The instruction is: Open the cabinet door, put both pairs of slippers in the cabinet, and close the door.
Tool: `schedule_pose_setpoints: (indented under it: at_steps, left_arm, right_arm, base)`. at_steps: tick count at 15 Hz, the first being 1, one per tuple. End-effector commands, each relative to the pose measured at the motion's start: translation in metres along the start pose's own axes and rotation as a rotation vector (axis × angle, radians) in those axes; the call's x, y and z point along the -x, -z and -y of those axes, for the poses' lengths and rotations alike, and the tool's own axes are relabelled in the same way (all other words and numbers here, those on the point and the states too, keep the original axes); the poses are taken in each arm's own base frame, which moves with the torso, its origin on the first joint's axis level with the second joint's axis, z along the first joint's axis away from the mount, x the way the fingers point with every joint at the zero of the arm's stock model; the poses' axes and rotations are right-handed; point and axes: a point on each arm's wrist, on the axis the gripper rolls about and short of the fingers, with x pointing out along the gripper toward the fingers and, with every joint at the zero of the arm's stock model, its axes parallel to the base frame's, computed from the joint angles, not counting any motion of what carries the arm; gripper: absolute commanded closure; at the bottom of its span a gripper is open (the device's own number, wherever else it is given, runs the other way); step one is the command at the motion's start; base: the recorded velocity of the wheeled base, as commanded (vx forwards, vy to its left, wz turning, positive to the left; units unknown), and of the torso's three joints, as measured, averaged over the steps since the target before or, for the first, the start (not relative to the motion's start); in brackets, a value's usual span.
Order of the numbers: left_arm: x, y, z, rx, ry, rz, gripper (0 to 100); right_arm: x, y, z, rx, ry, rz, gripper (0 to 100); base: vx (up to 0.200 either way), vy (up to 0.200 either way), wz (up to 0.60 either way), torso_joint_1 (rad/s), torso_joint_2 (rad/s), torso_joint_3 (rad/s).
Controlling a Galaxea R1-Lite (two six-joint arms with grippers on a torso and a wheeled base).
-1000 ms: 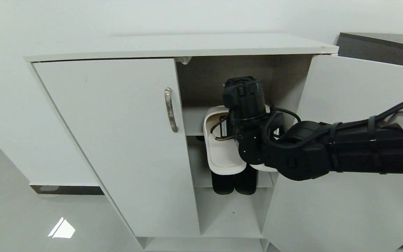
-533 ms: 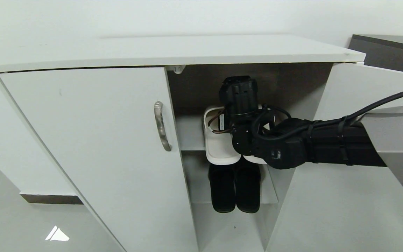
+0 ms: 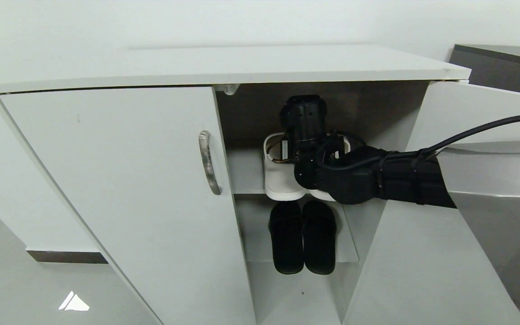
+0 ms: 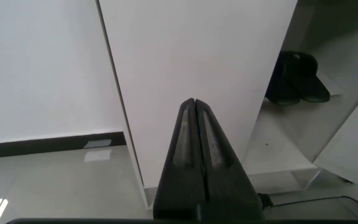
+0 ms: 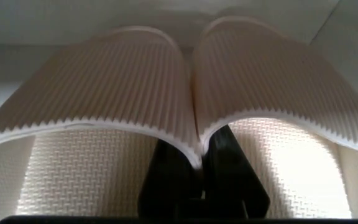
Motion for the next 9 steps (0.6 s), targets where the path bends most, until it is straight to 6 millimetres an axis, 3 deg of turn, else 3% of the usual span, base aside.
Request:
schedule_pose_setpoints:
  at_steps: [1, 3, 4, 9]
  left_arm:
    - [0.0000, 0.0000, 0.0000, 0.000, 0.000, 0.000, 100]
    - [0.0000, 0.0000, 0.0000, 0.000, 0.000, 0.000, 100]
    - [0.0000, 0.0000, 0.0000, 0.000, 0.000, 0.000, 100]
    - [0.0000, 0.0002, 0.0000, 0.002, 0.000, -0.002, 100]
  right_arm:
    - [-0.0108, 0.0107, -0.0017, 0.010, 0.012, -0.013, 100]
    - [-0.0111, 0.0115, -0.0021, 0.007, 0.001, -0.015, 100]
    - [-0.0111, 0.0115, -0.0022, 0.007, 0.000, -0.016, 0]
    - [-0.0021, 0.0059, 0.0018, 0.006, -0.006, -0.019, 0]
  base:
    - [0.000, 0.000, 0.00, 0.000, 0.00, 0.000]
    - [0.000, 0.000, 0.00, 0.000, 0.00, 0.000]
    - [0.000, 0.000, 0.00, 0.000, 0.00, 0.000]
    - [0.000, 0.000, 0.00, 0.000, 0.00, 0.000]
